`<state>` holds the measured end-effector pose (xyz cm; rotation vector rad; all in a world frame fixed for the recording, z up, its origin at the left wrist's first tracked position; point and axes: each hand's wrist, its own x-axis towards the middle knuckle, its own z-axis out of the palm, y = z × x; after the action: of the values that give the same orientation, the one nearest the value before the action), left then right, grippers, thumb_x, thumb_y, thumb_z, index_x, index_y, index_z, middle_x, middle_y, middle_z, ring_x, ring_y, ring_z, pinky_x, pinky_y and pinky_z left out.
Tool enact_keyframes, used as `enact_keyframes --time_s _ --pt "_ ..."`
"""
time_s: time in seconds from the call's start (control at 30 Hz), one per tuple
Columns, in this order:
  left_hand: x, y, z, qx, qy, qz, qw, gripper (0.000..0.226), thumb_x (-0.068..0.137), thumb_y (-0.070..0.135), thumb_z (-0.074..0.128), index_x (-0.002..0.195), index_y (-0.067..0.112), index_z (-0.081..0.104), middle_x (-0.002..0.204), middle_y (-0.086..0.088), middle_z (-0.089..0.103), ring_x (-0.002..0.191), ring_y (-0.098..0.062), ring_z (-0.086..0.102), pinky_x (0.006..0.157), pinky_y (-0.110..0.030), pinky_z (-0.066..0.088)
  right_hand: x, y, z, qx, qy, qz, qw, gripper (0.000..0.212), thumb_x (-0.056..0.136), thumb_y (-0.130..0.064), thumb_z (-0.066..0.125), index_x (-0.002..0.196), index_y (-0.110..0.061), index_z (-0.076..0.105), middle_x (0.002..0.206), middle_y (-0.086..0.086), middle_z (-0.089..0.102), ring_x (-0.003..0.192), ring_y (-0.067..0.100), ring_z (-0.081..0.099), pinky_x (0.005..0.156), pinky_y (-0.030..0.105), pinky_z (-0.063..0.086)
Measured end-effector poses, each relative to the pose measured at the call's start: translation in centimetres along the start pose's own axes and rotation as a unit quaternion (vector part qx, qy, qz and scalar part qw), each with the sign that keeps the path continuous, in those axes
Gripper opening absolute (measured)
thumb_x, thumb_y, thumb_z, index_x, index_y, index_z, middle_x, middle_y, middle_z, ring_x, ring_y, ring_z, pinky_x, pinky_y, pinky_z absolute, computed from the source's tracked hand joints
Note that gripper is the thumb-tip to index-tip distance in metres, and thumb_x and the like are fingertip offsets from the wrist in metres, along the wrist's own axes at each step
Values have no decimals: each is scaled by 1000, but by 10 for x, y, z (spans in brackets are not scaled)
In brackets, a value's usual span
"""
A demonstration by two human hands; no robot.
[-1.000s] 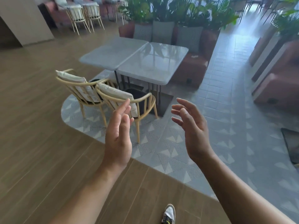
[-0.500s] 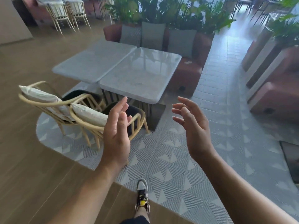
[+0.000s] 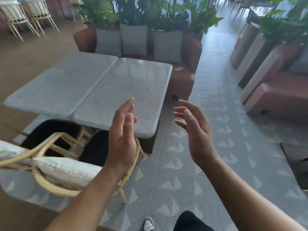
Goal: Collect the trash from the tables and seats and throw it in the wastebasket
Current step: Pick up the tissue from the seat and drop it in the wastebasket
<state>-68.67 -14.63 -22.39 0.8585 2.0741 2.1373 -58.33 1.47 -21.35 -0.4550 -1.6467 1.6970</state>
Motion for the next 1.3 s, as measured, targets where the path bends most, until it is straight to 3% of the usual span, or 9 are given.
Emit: enact_keyframes --time_s 0.3,0.43,0.57,0.8,0.97,1.1,1.3 --pt "130 -56 81 -8 -23 -14 1000 42 108 30 34 145 24 51 148 11 54 141 -8 53 113 -41 51 138 44 -30 -1 48 8 999 44 89 -50 60 124 -26 69 113 3 75 112 29 71 97 49 55" --pt "193 -86 135 10 -39 -6 999 41 108 33 33 145 28 50 150 14 54 140 -4 52 112 -33 51 217 66 -61 4 59 15 998 47 88 -50 60 126 -23 69 114 6 74 115 34 69 97 47 55" --pt "261 -108 195 54 -27 -12 998 45 109 39 33 149 30 50 150 18 53 134 5 55 108 -22 51 308 74 -93 -10 41 13 999 44 90 -49 60 126 -26 70 113 3 75 114 29 70 97 45 57" --pt "365 -139 293 10 -20 3 1000 40 110 36 34 145 29 52 145 22 55 137 -4 56 109 -34 53 441 88 -138 -8 33 15 999 46 88 -48 61 126 -23 68 111 3 73 110 27 69 94 38 56" --pt "424 -169 334 6 -30 0 1000 40 110 31 35 146 27 51 145 24 54 138 -2 54 110 -29 52 505 109 -157 -13 40 35 998 40 95 -37 61 129 -17 67 117 15 72 115 35 69 97 44 57" --pt "479 -200 364 4 -27 -19 999 54 105 51 35 149 23 52 150 10 56 135 0 56 105 -24 54 568 133 -166 -22 47 44 998 33 96 -30 56 126 -20 67 120 20 70 117 39 66 92 39 57" --pt "586 -262 400 -56 -17 -21 998 47 102 53 36 142 34 53 146 18 56 139 -5 55 113 -43 52 684 178 -159 -51 47 46 997 28 97 -29 56 121 -24 69 111 9 71 108 27 69 94 39 56"
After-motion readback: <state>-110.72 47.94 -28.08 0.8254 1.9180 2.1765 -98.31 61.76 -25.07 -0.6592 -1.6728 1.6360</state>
